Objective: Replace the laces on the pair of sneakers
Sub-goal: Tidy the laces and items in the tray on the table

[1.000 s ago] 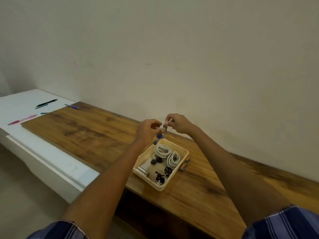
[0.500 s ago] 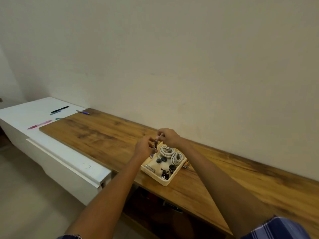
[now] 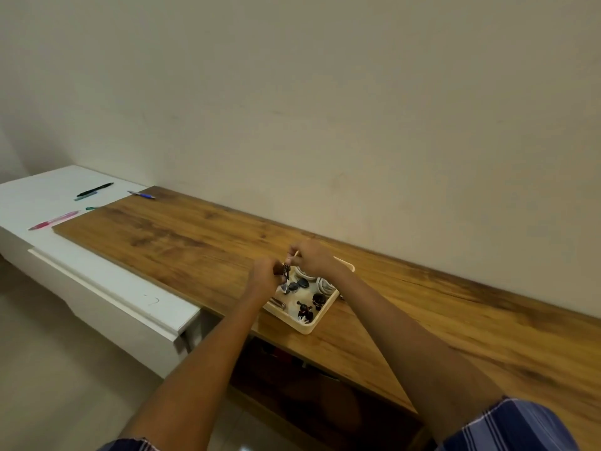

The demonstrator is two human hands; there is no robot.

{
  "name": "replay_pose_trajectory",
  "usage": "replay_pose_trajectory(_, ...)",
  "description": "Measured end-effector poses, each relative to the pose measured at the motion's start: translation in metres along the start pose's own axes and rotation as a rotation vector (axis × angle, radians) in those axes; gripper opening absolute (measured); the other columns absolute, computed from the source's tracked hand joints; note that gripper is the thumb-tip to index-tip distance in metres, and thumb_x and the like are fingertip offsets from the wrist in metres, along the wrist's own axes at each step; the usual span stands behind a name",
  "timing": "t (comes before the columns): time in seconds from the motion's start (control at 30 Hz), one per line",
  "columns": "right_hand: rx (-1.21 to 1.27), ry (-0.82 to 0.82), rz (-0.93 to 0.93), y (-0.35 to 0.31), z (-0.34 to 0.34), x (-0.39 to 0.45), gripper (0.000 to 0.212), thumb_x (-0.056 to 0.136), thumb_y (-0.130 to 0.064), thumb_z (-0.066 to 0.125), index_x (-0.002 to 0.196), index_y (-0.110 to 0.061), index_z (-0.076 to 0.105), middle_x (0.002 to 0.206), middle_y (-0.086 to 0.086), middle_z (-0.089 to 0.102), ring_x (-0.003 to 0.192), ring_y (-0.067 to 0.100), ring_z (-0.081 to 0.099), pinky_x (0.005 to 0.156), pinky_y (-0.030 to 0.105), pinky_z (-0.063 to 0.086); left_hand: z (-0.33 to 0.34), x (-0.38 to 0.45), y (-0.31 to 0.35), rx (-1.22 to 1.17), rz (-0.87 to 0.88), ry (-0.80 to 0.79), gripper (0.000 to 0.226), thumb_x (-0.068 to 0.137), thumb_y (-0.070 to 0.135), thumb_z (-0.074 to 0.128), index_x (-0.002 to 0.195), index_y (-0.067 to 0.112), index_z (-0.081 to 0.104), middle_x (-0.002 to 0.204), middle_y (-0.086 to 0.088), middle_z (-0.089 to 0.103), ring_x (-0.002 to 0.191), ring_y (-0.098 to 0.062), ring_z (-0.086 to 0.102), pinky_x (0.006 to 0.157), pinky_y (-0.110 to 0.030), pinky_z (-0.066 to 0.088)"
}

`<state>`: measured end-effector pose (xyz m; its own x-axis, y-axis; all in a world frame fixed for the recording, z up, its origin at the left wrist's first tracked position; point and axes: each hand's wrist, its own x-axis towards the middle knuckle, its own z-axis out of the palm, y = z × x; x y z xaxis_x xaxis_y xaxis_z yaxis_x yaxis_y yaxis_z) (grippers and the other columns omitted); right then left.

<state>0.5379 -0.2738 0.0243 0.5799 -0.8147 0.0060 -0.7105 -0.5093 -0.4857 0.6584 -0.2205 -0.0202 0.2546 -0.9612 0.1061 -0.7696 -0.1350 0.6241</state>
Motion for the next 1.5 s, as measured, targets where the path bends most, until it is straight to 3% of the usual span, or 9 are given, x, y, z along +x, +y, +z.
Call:
replay_pose_trajectory(0.3,-0.002,-0.008,0.001,0.006,0.000,-0.003,0.020,0.094,-0.023,0.055,0.103,-0.006,0.062,0.109,0.011,0.064,0.095,0.022,0.055,0.073,0.028,0.034,-0.008,0.005,0.003,-0.005,-0.109,-0.070,0.018,0.087,0.009,0.064,0.101,0.000,0.066,0.094,-0.015,0.071,0.072,-0.014,0.064,0.069,-0.024,0.055)
replay_pose_trajectory(0.4,-0.014,-0.014,-0.012,0.004,-0.003,-0.004,0.017,0.093,-0.023,0.056,0.100,-0.009,0.063,0.105,0.008,0.066,0.094,0.021,0.057,0.074,0.030,0.038,-0.001,0.002,0.006,-0.038,-0.185,-0.060,0.018,0.085,0.012,0.067,0.096,-0.001,0.068,0.090,-0.013,0.071,0.078,-0.018,0.069,0.077,-0.032,0.057)
replay_pose_trajectory(0.53,-0.087,-0.087,-0.006,0.003,0.001,-0.005,0.013,0.093,-0.021,0.058,0.098,-0.010,0.064,0.102,0.008,0.067,0.083,0.016,0.053,0.070,0.029,0.038,0.004,-0.001,0.012,0.102,-0.247,-0.007,0.023,0.083,0.019,0.068,0.101,0.004,0.068,0.095,-0.009,0.069,0.086,-0.014,0.064,0.063,-0.019,0.049)
replay_pose_trajectory(0.6,-0.114,-0.111,0.005,0.005,0.007,-0.005,0.013,0.094,-0.020,0.057,0.098,-0.010,0.064,0.102,0.009,0.067,0.080,0.016,0.054,0.065,0.027,0.039,0.005,-0.002,0.016,0.167,-0.253,0.009,0.026,0.084,0.018,0.068,0.107,0.005,0.065,0.103,-0.008,0.066,0.095,-0.016,0.062,0.066,-0.018,0.044)
replay_pose_trajectory(0.8,-0.196,-0.083,0.016,0.009,0.021,-0.005,0.018,0.094,-0.019,0.055,0.106,-0.010,0.063,0.109,0.010,0.065,0.099,0.025,0.058,0.069,0.031,0.037,0.006,0.003,0.014,0.260,-0.209,0.009,0.026,0.089,0.013,0.061,0.114,0.006,0.061,0.112,-0.010,0.063,0.104,-0.019,0.060,0.078,-0.022,0.047)
replay_pose_trajectory(1.07,-0.150,-0.029,0.032,0.010,0.032,0.002,0.018,0.094,-0.023,0.055,0.107,-0.011,0.061,0.108,0.010,0.065,0.099,0.025,0.059,0.070,0.031,0.039,0.001,0.004,0.008,0.148,-0.217,-0.098,0.026,0.079,0.016,0.073,0.103,0.007,0.066,0.096,-0.008,0.068,0.086,-0.016,0.066,0.077,-0.026,0.055)
replay_pose_trajectory(1.2,-0.166,-0.062,0.005,0.009,0.033,0.004,0.021,0.096,-0.019,0.051,0.113,-0.011,0.059,0.112,0.012,0.064,0.105,0.028,0.057,0.078,0.035,0.043,0.010,-0.001,0.012,0.144,-0.260,-0.060,0.035,0.073,0.029,0.079,0.098,0.010,0.064,0.097,-0.006,0.066,0.090,-0.017,0.063,0.072,-0.027,0.052)
replay_pose_trajectory(1.33,-0.184,-0.103,-0.012,0.008,0.033,0.004,0.026,0.094,-0.014,0.052,0.120,-0.012,0.055,0.113,0.014,0.063,0.106,0.028,0.056,0.076,0.033,0.041,0.017,0.000,0.013,0.227,-0.263,0.019,0.020,0.090,0.021,0.060,0.104,0.007,0.062,0.104,-0.008,0.063,0.093,-0.017,0.060,0.067,-0.022,0.044)
replay_pose_trajectory(1.5,-0.212,-0.063,0.065,0.009,0.035,-0.003,0.027,0.086,-0.021,0.065,0.110,-0.010,0.059,0.111,0.009,0.061,0.105,0.025,0.056,0.077,0.033,0.043,0.007,0.005,0.010,0.310,-0.209,-0.006,0.023,0.087,0.015,0.064,0.109,0.007,0.064,0.107,-0.010,0.066,0.099,-0.020,0.062,0.073,-0.023,0.048)
